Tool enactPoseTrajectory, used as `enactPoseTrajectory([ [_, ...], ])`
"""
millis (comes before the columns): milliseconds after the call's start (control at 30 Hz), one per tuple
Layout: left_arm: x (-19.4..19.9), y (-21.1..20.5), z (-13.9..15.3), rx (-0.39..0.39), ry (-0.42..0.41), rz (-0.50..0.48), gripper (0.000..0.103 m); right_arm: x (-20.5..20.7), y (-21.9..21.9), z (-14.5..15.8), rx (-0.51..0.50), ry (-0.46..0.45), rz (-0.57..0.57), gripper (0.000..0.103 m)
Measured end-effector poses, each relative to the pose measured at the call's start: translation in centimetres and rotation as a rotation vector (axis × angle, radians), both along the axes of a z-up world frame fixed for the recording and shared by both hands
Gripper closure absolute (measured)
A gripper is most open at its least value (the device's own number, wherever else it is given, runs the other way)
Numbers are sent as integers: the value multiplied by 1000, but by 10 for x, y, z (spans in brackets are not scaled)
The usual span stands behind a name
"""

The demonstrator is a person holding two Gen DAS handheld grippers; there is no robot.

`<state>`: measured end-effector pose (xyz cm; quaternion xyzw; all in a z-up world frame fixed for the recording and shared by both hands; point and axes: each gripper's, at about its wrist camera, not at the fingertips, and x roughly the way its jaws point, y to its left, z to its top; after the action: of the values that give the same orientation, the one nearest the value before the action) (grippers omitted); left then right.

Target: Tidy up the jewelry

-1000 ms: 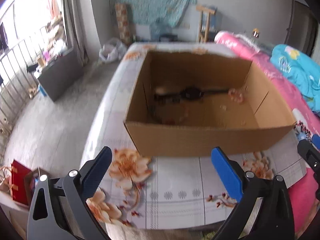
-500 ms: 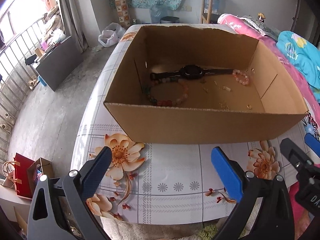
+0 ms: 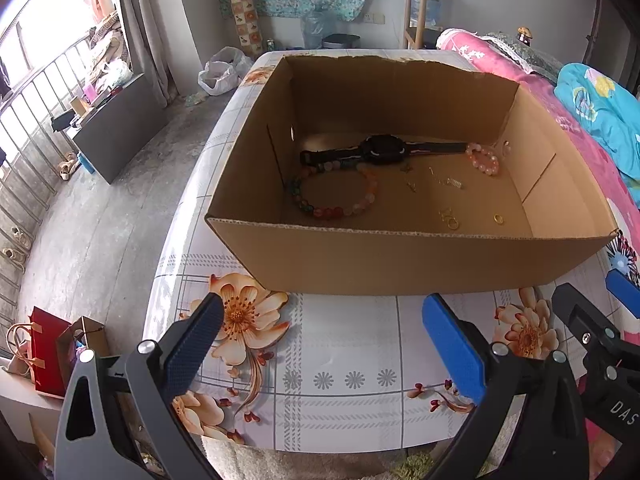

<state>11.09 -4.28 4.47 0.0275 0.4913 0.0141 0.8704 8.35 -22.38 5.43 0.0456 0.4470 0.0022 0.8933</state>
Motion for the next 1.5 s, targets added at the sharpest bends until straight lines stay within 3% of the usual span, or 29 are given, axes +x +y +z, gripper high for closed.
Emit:
enactPoseTrajectory([
  [1500, 5, 2, -5, -33, 30, -1, 6, 3, -3, -1, -2, 12, -8, 8],
])
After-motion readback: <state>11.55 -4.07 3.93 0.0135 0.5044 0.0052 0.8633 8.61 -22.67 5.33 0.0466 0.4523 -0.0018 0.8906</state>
